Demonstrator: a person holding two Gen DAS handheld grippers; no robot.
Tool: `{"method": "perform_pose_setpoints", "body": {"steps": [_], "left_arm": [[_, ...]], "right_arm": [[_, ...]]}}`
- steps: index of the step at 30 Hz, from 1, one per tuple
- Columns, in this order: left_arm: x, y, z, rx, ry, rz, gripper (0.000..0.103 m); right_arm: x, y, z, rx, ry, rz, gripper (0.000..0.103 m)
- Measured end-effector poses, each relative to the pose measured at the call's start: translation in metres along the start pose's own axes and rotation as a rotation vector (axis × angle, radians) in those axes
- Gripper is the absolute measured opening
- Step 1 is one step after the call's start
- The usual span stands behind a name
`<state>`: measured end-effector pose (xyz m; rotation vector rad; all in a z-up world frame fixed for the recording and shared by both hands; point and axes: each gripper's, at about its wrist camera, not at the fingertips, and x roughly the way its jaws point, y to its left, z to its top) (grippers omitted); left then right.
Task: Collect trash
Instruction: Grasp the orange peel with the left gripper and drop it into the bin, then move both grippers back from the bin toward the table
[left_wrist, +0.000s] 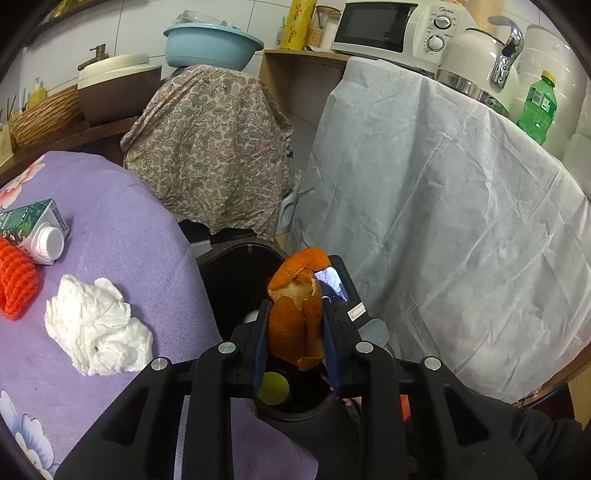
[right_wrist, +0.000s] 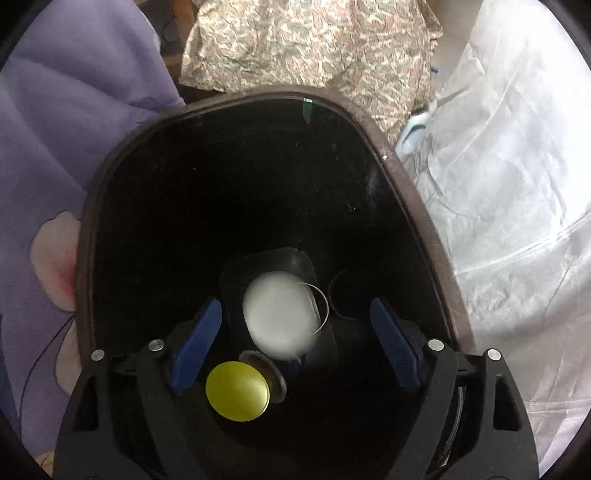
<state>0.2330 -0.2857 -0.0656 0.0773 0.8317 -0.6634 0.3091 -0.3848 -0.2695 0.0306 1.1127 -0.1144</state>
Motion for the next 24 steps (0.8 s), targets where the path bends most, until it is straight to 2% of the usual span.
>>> {"method": "perform_pose_setpoints", "body": {"steps": [7, 12, 16, 20, 21, 22, 24], "left_arm": [[0.022, -0.002, 0.005, 0.0, 0.071, -0.006, 0.026], [0.054, -0.014, 0.009, 0.031, 0.161, -0.016, 0.026], [0.08, -0.024, 0.008, 0.073, 0.216, 0.019, 0.027], [0.098, -0.026, 0.008, 0.095, 0.253, 0.055, 0.032], [0.098, -0.027, 0.008, 0.101, 0.256, 0.06, 0.042], [0.099, -0.029, 0.009, 0.109, 0.254, 0.065, 0.061], [0.095, -0.031, 0.01, 0.12, 0.23, 0.076, 0.083]], "right_arm": [[-0.054, -0.008, -0.033, 0.025, -0.097, 0.023, 0.082], [-0.101, -0.026, -0.065, 0.091, -0.175, 0.041, 0.083], [-0.126, -0.04, -0.088, 0.146, -0.2, 0.056, 0.084], [-0.143, -0.05, -0.104, 0.192, -0.209, 0.061, 0.084], [-0.147, -0.052, -0.108, 0.199, -0.212, 0.052, 0.084], [-0.149, -0.054, -0.111, 0.202, -0.213, 0.048, 0.084], [-0.155, -0.056, -0.119, 0.208, -0.213, 0.046, 0.084]]}}
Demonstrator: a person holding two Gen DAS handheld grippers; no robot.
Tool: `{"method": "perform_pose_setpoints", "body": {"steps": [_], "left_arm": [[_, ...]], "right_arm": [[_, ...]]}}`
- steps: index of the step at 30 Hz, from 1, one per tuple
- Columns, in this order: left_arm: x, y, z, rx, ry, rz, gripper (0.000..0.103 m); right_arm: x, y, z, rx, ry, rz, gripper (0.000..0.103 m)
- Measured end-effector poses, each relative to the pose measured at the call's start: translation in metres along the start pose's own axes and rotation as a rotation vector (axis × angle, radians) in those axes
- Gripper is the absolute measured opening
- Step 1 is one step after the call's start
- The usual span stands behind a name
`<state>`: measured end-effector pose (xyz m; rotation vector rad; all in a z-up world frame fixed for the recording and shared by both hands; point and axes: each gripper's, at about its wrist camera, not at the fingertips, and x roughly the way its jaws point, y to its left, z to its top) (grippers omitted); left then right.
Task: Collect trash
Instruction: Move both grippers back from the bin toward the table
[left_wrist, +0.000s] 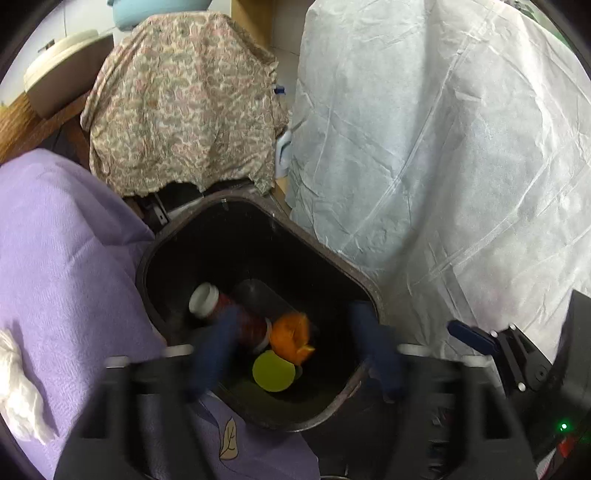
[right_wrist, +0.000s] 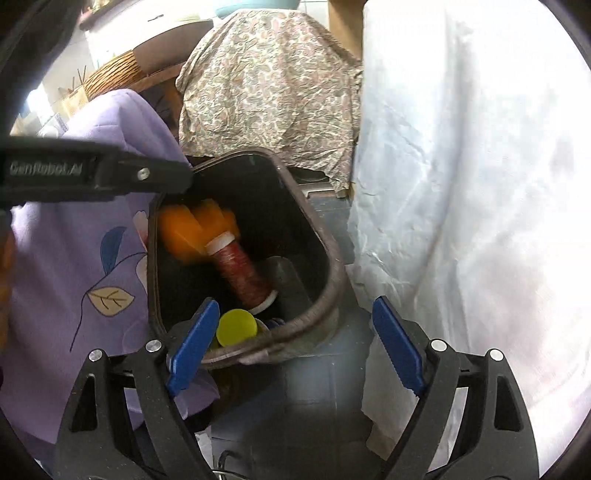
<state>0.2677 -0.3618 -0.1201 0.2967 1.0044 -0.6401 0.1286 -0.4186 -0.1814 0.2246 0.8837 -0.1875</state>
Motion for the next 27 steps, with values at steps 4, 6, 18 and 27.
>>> {"method": "perform_pose_setpoints", "body": {"steps": [4, 6, 18, 27], "left_arm": [[-0.013, -0.007, 0.0, 0.039, -0.032, 0.0, 0.086], [-0.023, -0.007, 0.0, 0.039, -0.056, -0.005, 0.089], [-0.1, 0.01, -0.04, 0.008, -0.218, 0.022, 0.097], [-0.154, 0.059, -0.089, -0.057, -0.326, 0.18, 0.097]], "right_arm": [[-0.006, -0.002, -0.003, 0.011, 0.0, 0.009, 0.084], [-0.009, -0.002, -0.003, 0.013, -0.004, 0.012, 0.084], [-0.029, 0.01, 0.005, 0.02, -0.044, 0.037, 0.088], [-0.052, 0.066, 0.025, -0.073, -0.1, 0.145, 0.088]]}}
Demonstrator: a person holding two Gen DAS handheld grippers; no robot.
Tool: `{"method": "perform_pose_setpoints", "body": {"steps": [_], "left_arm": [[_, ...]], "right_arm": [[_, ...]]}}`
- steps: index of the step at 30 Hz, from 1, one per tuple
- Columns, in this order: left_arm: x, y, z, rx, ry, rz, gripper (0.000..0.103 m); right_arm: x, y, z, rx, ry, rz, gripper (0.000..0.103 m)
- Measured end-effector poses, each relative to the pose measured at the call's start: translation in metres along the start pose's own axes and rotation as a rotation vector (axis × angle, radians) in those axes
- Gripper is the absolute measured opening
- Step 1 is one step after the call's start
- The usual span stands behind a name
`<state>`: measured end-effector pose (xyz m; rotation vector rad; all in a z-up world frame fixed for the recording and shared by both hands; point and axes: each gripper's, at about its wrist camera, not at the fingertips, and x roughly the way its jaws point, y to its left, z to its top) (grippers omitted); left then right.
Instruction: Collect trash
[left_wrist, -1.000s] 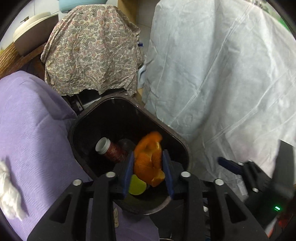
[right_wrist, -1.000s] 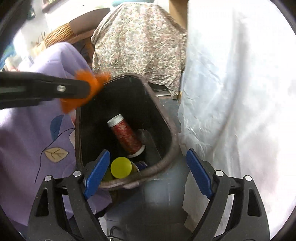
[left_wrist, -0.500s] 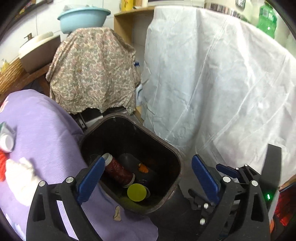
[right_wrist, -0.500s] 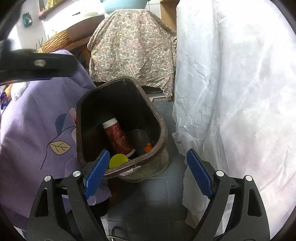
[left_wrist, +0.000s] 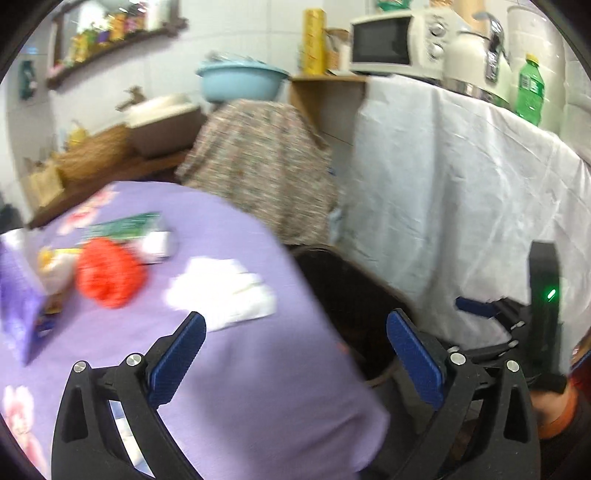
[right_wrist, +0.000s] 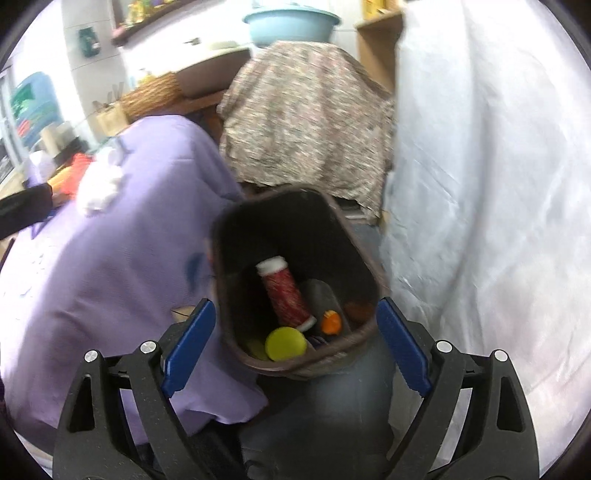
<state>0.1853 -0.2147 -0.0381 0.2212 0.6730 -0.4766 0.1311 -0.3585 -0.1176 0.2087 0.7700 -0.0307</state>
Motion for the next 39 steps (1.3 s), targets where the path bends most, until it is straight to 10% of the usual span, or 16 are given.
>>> {"method": "perform_pose_setpoints", "body": {"steps": [15, 25, 32, 39], "left_arm": [[-0.045, 0.136, -0.055, -0.195, 0.006, 0.275, 0.097], [-0.04, 0.172, -0.063, -0.205, 0.045, 0.343, 0.097], [-0.021, 0.185, -0.05, -0.184, 0.039, 0.405, 0.097], [0.007, 0.191, -0.032, -0.155, 0.051, 0.444, 0.097]], "right_arm": [[-0.004, 0.117, 0.051, -0.222, -0.064, 0.207, 0.089], [0.033, 0.185, 0.071, -0.434, -0.033, 0.167, 0.088], [0.054, 0.198, 0.079, -0.505, -0.031, 0.091, 0.042], [0.041, 0.185, 0.079, -0.431, -0.07, 0.136, 0.034]]}}
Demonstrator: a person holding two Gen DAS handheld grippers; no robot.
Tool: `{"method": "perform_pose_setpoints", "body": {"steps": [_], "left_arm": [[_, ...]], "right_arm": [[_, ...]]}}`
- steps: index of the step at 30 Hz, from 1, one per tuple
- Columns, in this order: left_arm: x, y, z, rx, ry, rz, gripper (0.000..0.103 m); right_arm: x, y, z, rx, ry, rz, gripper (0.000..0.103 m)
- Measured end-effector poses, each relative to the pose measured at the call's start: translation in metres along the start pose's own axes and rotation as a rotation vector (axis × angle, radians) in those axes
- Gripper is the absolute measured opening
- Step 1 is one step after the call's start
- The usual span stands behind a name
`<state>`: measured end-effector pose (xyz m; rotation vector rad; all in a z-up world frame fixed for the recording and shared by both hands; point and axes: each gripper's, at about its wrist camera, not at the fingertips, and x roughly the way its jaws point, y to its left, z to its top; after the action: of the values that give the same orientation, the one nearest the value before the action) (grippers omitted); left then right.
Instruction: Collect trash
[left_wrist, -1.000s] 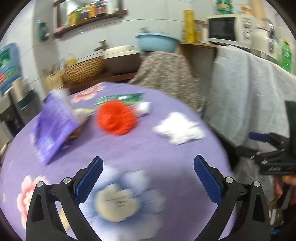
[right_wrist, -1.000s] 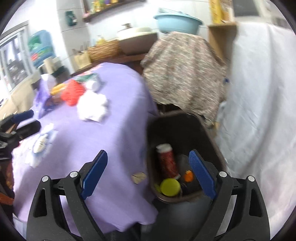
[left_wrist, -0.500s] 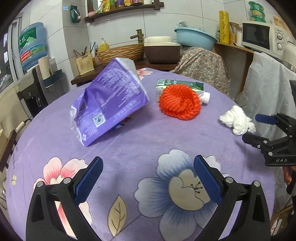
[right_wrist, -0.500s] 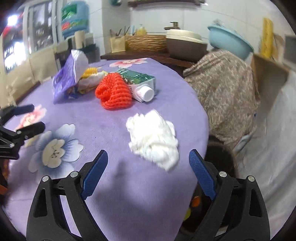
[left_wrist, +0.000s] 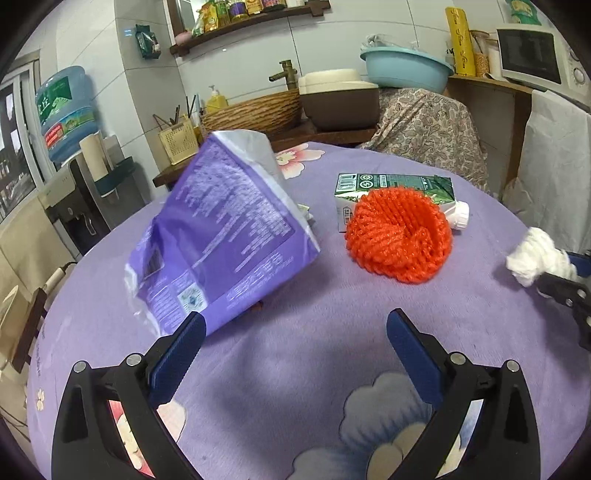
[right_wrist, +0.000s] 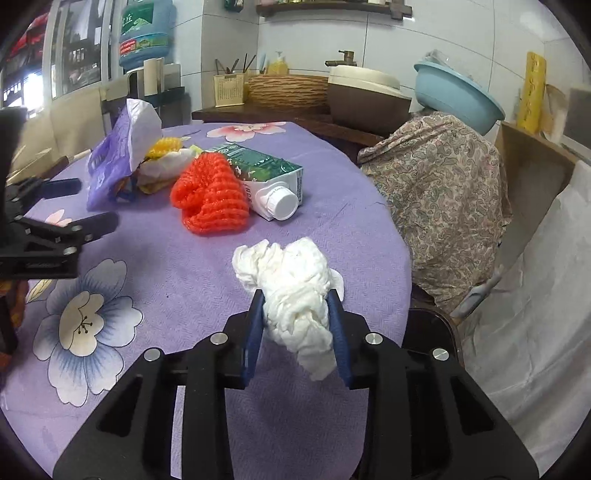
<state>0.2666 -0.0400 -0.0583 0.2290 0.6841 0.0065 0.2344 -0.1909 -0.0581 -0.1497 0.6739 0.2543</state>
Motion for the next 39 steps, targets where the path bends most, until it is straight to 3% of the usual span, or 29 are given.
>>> {"method": "perform_pose_setpoints", "body": {"steps": [6, 8, 14, 17, 18, 19, 21, 27, 28, 29, 30, 31, 32, 34, 37, 39], "left_arm": [[0.021, 0.002, 0.015, -0.033, 0.034, 0.02, 0.096], [0.026, 0.001, 0.019, -0.024, 0.038, 0.037, 0.09], [0.026, 0.001, 0.026, -0.009, 0.017, 0.05, 0.059], [0.024, 0.004, 0.027, -0.005, 0.017, 0.032, 0.031], [0.024, 0.006, 0.026, -0.01, 0.02, 0.025, 0.017], [0.024, 0.008, 0.027, -0.019, 0.023, 0.015, 0.01], [0.02, 0.015, 0.025, -0.056, 0.019, -0.011, 0.007], [-0.013, 0.031, 0.016, -0.126, -0.075, -0.059, 0.007], [-0.019, 0.035, 0.015, -0.145, -0.101, -0.061, 0.014], [-0.026, 0.041, 0.013, -0.166, -0.131, -0.066, 0.025], [-0.032, 0.046, 0.011, -0.184, -0.162, -0.061, 0.06], [-0.036, 0.049, 0.01, -0.194, -0.187, -0.049, 0.085], [-0.044, 0.055, 0.008, -0.207, -0.236, -0.025, 0.087], [-0.047, 0.062, 0.007, -0.206, -0.255, -0.01, 0.086], [-0.032, 0.075, 0.009, -0.193, -0.186, 0.017, 0.086], [-0.013, 0.092, 0.008, -0.242, -0.127, -0.006, 0.086]], "right_arm": [[-0.018, 0.007, -0.006, -0.022, -0.032, 0.01, 0.034], [-0.023, 0.008, -0.008, -0.025, -0.035, 0.017, 0.034], [-0.031, 0.007, -0.013, -0.017, -0.034, 0.032, 0.034], [-0.033, 0.006, -0.016, -0.012, -0.036, 0.038, 0.034], [-0.033, 0.006, -0.017, -0.01, -0.036, 0.039, 0.034], [-0.034, 0.006, -0.018, -0.009, -0.037, 0.04, 0.034], [-0.035, 0.005, -0.019, -0.003, -0.041, 0.043, 0.034], [-0.037, 0.0, -0.024, 0.012, -0.038, 0.044, 0.034], [-0.036, -0.001, -0.025, 0.014, -0.036, 0.044, 0.034], [-0.035, -0.002, -0.026, 0.018, -0.034, 0.045, 0.034], [-0.035, -0.003, -0.026, 0.021, -0.031, 0.042, 0.034], [-0.034, -0.004, -0.026, 0.024, -0.028, 0.044, 0.034], [-0.033, -0.003, -0.027, 0.027, -0.025, 0.046, 0.034], [-0.033, -0.002, -0.027, 0.024, -0.023, 0.047, 0.034], [-0.034, -0.001, -0.026, 0.019, -0.024, 0.05, 0.034], [-0.035, -0.001, -0.025, 0.019, -0.029, 0.051, 0.034]]}}
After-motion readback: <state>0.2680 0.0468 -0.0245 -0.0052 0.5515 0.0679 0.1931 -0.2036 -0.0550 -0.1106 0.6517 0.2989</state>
